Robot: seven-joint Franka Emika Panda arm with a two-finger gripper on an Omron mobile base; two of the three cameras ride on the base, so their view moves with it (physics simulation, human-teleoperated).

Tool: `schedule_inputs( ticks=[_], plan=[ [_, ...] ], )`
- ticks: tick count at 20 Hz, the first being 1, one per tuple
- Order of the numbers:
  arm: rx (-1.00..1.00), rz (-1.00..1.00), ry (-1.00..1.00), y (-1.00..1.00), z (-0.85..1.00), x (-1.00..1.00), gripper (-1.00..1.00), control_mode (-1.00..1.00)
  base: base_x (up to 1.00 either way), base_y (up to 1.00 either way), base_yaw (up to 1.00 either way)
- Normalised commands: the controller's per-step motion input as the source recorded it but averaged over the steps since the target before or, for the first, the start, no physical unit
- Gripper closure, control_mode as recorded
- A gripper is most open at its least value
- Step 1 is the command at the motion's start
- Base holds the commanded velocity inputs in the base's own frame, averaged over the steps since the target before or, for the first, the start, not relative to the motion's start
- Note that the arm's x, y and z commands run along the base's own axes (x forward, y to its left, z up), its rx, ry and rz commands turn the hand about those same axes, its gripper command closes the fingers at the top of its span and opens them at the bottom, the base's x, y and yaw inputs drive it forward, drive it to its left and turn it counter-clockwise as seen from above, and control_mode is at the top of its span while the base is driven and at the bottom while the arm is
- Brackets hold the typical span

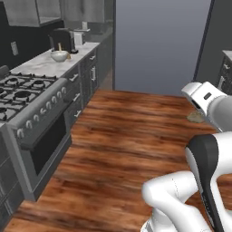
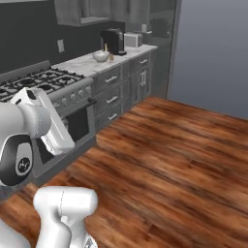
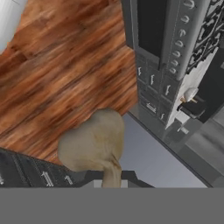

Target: Retrieve the bottle and the shaker from the cabinet and place them next to the mixing bowl on the counter. Then add garlic from the fridge to the mixing bowl.

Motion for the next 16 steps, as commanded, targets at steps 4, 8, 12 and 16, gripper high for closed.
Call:
schedule_inputs(
  ticks=[4,8,12,16],
  plan=[
    [0.00,0.00,0.00,0.00,0.00,0.00,1.00,1.00,0.80,0.08,0.00],
    [0.00,0.00,0.00,0.00,0.00,0.00,1.00,1.00,0.76,0.03,0.00],
    [0.00,0.00,0.00,0.00,0.00,0.00,1.00,1.00,0.77,0.02,0.00],
    [0.00,0.00,0.00,0.00,0.00,0.00,1.00,1.00,0.76,0.01,0.00]
  ],
)
